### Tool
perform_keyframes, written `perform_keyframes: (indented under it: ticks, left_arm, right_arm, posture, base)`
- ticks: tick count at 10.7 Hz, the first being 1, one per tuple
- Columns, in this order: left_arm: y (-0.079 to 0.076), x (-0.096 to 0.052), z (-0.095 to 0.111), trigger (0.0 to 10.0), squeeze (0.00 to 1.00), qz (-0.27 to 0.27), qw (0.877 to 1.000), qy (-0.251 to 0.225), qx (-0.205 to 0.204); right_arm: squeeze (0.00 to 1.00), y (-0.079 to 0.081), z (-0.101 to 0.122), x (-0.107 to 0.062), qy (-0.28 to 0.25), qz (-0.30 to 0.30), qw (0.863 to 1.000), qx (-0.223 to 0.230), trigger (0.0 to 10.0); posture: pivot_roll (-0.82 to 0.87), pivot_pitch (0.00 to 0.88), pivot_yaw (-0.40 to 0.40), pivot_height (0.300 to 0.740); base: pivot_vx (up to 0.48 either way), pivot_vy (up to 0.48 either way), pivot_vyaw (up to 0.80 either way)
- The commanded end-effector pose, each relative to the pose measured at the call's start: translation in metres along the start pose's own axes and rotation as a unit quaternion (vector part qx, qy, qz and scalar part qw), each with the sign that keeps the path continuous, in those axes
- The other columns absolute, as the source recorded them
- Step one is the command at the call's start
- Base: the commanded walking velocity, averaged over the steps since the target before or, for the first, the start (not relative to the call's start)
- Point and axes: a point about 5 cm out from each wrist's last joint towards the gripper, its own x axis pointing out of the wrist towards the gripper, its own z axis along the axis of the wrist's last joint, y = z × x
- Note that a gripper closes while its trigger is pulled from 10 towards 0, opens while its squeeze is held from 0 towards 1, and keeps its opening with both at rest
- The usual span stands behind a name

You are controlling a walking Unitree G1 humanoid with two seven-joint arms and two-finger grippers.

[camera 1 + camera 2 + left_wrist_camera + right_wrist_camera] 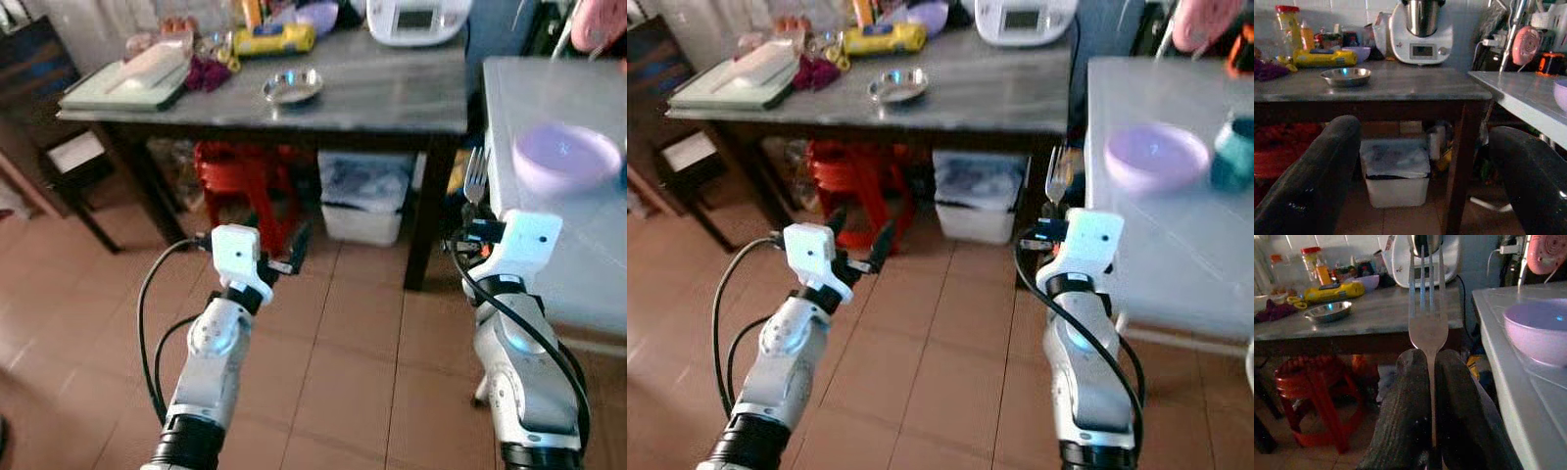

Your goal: Setting the table

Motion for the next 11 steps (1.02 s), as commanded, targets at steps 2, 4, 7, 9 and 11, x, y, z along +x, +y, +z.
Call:
perform_keyframes:
  ticks: [2,4,7,9,11]
  left_arm:
    - [0.0097,-0.0024,0.0014,10.0,0.00,0.011,1.000,0.001,0.008]
    - [0.0083,-0.0021,0.0009,10.0,0.00,0.008,1.000,0.002,0.004]
    - [0.0078,-0.0019,0.0003,10.0,0.00,0.006,1.000,0.004,0.002]
    - [0.0068,-0.0021,-0.0007,10.0,0.00,0.006,1.000,0.006,-0.001]
    - [0.0054,-0.0030,-0.0032,10.0,0.00,0.008,1.000,0.013,-0.004]
  right_arm:
    - [0.00,0.0081,0.0027,0.0004,-0.006,0.009,1.000,0.012,10.0]
    - [0.00,0.0076,0.0021,0.0003,-0.006,0.008,1.000,0.016,10.0]
    - [0.00,0.0082,0.0009,0.0003,-0.005,0.005,1.000,0.023,10.0]
    - [0.00,0.0083,0.0005,0.0002,-0.004,0.006,1.000,0.024,10.0]
    - [0.00,0.0082,-0.0001,0.0001,-0.003,0.007,1.000,0.022,10.0]
  posture:
    - [-0.18,0.120,0.096,0.740]
    - [-0.18,0.120,0.099,0.740]
    - [-0.18,0.118,0.101,0.740]
    - [-0.17,0.119,0.099,0.740]
    - [-0.17,0.120,0.098,0.740]
  base:
    - [0.452,0.000,0.00]
    - [0.435,0.000,0.00]
    - [0.381,0.287,0.00]
    - [0.300,0.371,0.00]
    - [0.000,0.448,0.00]
